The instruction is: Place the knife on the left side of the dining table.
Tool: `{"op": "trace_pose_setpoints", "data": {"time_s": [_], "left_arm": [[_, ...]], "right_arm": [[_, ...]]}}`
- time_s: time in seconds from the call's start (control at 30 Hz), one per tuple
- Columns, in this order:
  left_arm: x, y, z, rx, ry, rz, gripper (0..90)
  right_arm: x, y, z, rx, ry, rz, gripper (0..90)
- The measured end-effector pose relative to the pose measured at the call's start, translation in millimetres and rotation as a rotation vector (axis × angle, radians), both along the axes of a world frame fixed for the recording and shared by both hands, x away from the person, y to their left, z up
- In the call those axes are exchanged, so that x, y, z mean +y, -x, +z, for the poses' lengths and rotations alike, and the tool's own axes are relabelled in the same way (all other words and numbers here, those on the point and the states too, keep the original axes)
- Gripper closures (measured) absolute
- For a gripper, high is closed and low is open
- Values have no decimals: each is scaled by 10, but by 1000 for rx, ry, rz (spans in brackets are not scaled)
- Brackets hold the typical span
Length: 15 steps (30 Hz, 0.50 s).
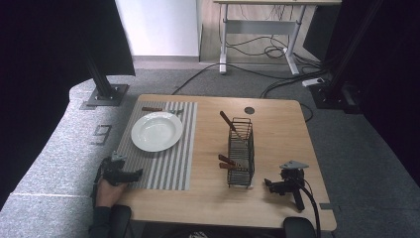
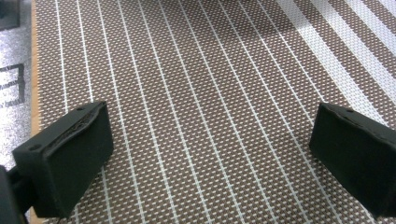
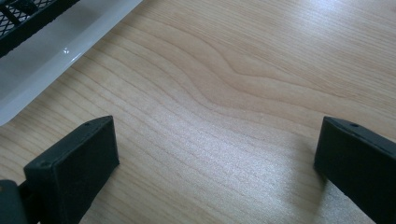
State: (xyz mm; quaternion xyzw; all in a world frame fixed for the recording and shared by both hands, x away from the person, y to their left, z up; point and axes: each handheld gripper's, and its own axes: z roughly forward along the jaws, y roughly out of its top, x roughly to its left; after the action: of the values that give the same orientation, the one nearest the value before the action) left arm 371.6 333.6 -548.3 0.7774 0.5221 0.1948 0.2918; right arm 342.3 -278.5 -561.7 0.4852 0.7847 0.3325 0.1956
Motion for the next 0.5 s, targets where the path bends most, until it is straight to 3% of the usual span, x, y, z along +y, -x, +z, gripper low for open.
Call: {"op": "trace_pose_setpoints", "data": {"time_s": [0.5], "left_arm": [[-1,8,11,3,-1,4,11]], "right_arm": [[0,1,-1,-1,0,0,0]]}}
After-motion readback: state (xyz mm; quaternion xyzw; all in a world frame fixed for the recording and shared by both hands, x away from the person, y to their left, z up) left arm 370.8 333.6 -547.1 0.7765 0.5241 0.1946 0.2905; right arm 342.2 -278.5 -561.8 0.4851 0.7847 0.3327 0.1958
